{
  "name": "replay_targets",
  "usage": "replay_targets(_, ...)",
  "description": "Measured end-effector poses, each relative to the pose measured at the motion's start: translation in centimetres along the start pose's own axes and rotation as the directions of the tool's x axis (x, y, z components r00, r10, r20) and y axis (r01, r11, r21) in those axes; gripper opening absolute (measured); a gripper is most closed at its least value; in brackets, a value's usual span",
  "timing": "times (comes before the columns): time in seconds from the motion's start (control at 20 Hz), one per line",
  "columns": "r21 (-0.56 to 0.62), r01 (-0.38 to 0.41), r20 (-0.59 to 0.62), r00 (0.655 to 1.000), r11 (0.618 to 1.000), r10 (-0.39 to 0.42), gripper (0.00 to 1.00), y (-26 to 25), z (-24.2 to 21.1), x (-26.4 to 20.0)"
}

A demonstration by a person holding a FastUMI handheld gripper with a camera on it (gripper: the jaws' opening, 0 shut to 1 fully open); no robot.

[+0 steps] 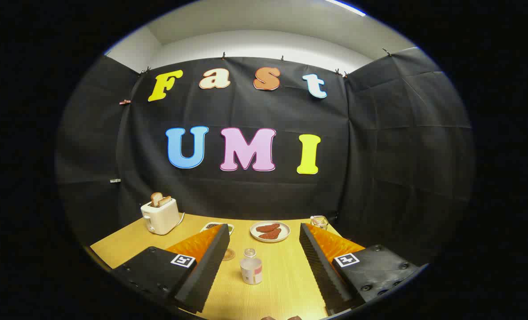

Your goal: Take the bottle from table, then pour the juice into the cup, finally place the bottle on the coaster

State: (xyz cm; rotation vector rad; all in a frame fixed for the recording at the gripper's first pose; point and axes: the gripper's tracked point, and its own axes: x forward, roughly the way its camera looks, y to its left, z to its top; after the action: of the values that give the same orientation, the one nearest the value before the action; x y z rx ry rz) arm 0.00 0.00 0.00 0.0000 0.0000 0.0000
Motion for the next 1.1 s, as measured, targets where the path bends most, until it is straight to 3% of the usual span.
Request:
replay_targets(0.4, -0.009, 0.031, 0.016, 0.999, 0.999, -0.031, 0.97, 1.4, -0.8, 0.3)
replay_targets(1.1, -0.016, -0.208, -0.030, 0.978, 0.978, 0.208, 0.97, 4.0, -6.4, 6.6)
